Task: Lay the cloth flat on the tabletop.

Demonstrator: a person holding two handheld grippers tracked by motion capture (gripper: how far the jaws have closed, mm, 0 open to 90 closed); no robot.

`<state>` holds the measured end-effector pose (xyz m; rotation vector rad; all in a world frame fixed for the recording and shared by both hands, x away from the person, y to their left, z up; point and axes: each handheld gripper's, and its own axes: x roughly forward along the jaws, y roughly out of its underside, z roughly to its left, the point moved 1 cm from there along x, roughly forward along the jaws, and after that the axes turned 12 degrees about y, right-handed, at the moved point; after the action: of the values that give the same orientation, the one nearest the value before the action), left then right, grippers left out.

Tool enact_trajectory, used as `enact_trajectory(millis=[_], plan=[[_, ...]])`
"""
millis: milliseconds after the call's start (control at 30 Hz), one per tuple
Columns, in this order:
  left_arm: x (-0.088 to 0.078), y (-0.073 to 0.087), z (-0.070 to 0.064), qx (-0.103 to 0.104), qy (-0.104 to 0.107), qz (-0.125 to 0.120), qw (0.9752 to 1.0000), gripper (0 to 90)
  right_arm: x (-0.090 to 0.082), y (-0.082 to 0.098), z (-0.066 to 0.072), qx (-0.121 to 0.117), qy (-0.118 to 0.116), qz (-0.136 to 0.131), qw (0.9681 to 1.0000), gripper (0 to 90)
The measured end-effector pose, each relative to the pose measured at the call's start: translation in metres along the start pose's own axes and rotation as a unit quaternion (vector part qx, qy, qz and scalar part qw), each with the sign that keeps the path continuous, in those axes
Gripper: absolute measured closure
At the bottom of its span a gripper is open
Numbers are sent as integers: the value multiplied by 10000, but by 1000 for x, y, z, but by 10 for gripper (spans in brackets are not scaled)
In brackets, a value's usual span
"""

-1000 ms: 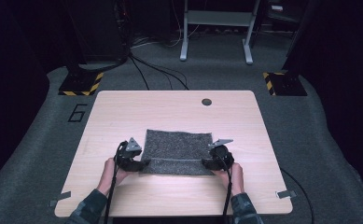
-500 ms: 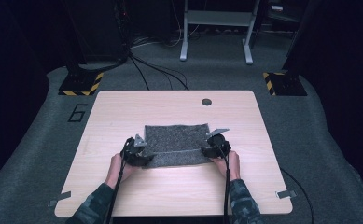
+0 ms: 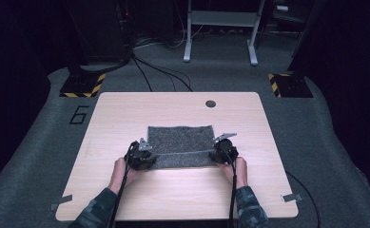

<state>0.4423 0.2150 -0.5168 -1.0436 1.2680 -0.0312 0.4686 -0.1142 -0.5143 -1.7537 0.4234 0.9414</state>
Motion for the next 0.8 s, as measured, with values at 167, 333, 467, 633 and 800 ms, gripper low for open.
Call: enact_trajectory(millis=[167, 333, 467, 633, 800], plan=[[4, -4, 1, 166, -108, 15, 9998, 831, 2, -2, 1, 65, -58, -72, 9999, 818], [0, -7, 7, 91, -128, -135, 9998, 857, 1, -3, -1, 219, -97, -265, 9994, 834], [-9, -7, 5, 76, -121, -403, 9991, 856, -10, -3, -2, 265, -100, -479, 9985, 827], [-21, -6, 2, 111, -8, -536, 9985, 856, -25, -2, 1, 38, -55, -629, 9980, 813], [-30, 0, -3, 141, 86, -752, 9970, 856, -29, 2, 6, -29, -58, -580, 9983, 763]])
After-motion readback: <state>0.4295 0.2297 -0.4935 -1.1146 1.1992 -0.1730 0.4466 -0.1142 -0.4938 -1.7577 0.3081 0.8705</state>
